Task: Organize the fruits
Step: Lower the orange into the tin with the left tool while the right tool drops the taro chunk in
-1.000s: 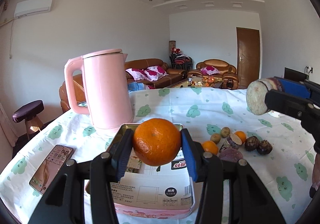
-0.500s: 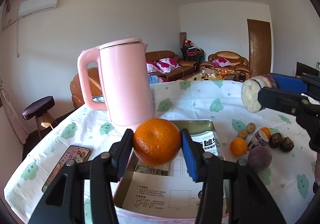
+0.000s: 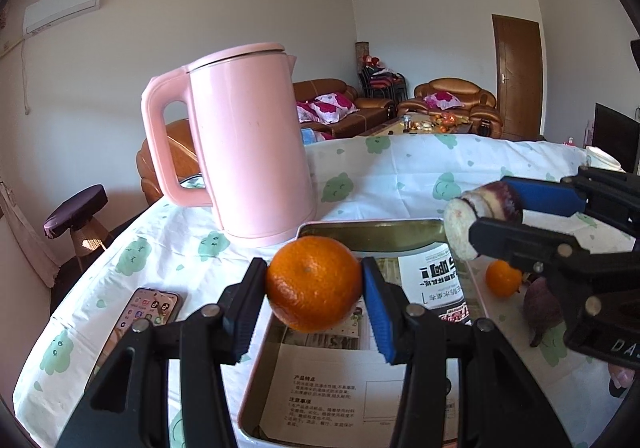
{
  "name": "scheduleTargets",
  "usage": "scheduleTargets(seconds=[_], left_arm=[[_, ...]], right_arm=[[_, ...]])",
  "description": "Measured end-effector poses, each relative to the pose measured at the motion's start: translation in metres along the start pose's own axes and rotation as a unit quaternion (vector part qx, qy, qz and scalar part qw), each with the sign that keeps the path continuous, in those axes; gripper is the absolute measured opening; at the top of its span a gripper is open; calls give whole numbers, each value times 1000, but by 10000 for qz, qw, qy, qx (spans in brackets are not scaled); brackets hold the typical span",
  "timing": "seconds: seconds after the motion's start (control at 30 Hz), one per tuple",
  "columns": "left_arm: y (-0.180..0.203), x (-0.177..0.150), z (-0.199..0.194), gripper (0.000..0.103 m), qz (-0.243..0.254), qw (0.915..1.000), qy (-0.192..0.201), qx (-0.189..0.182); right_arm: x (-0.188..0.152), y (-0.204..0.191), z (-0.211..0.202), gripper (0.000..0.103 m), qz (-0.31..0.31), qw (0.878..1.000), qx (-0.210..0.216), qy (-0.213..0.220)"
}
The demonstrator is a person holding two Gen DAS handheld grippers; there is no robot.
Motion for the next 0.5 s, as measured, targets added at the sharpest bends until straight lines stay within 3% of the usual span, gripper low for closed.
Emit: scheduleTargets(seconds=[0.5], left_arm=[[4,-9,20,49,140,9994,-323,-39]], right_arm=[[-11,-6,26,42,41,9995,114,-306]])
Point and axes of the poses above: each gripper's, at about its wrist camera, not at the fingertips, and z roughly the way its jaws point, y to its right, x to its top, the point moved 7 cm from there along z, roughly the way its jaws point, and after that the axes turned 8 degrees about x, right-handed, at the moved point
